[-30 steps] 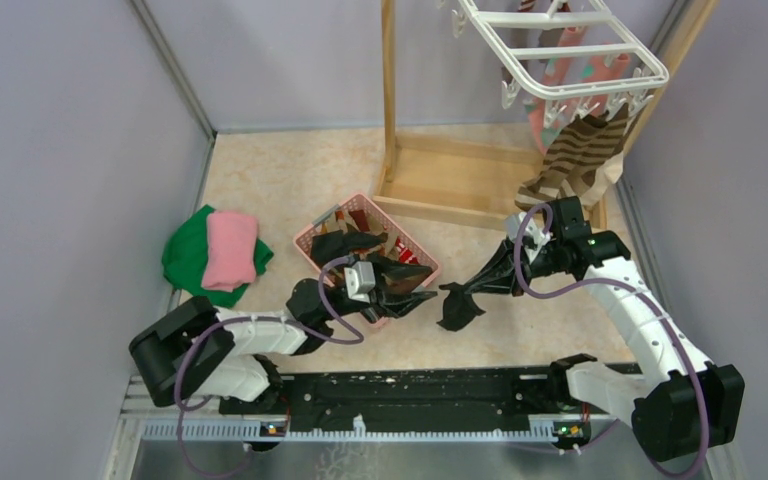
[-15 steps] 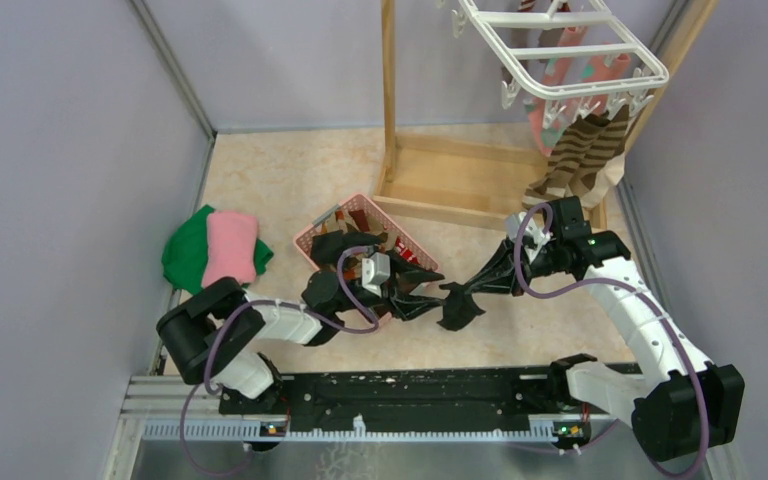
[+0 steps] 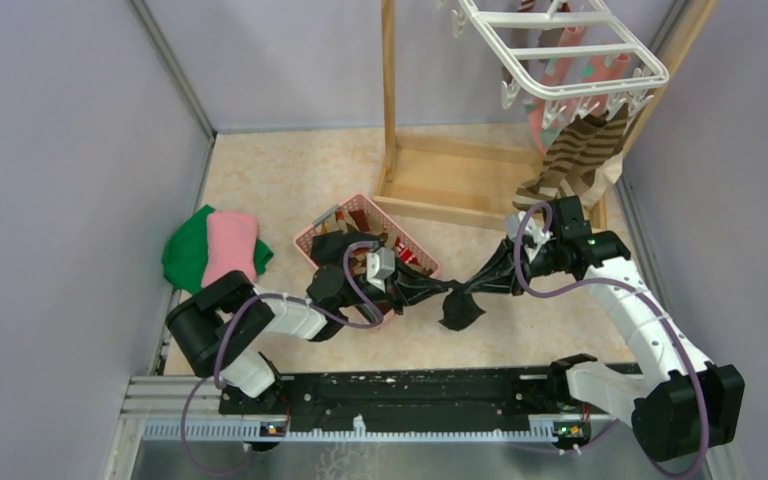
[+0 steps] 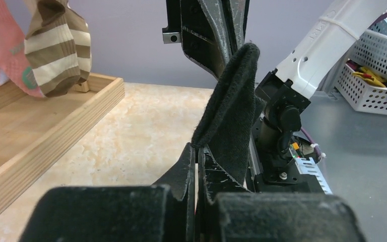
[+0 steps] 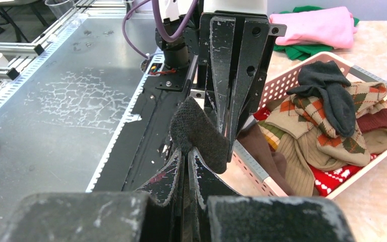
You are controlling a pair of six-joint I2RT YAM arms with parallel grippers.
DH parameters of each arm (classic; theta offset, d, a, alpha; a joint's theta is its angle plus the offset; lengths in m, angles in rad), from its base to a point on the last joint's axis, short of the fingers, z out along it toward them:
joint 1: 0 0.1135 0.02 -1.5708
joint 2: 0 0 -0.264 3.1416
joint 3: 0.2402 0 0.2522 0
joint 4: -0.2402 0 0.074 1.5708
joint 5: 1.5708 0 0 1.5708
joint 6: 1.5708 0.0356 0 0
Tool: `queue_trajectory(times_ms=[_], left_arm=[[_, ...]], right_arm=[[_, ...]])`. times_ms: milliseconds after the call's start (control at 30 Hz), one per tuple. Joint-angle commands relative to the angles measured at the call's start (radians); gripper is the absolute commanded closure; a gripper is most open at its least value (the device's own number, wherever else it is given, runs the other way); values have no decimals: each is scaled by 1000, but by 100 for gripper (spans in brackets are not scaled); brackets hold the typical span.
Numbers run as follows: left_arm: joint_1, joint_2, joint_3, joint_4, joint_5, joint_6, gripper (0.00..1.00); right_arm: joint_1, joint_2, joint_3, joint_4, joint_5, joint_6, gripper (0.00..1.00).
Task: Clip the socks to the hanger
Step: Pick up the sock from the bin.
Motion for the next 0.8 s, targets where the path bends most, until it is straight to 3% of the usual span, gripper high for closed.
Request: queue_trajectory(times_ms=[0,133,267,400,633,767], left_arm=[[10,-45,-18,152,44,-5,100],[15,-167,-45,-11,52,60,100],[15,-353,18,-514,62,196,100],[15,-463,130,-902,55,268,100],[15,-421,283,-1131,105,228,100],[15,-390,325,-1166,81,193,100]], right_arm=[[-4,3,19,41,-13,10,100],[-7,2,24,62,31,33,100],[-25,-1,28,80,56,56,97],[-32,-4,21,97,67,66,82],[-31,-6,7,104,26,68,41],[-31,-4,-4,105,0,70,33]])
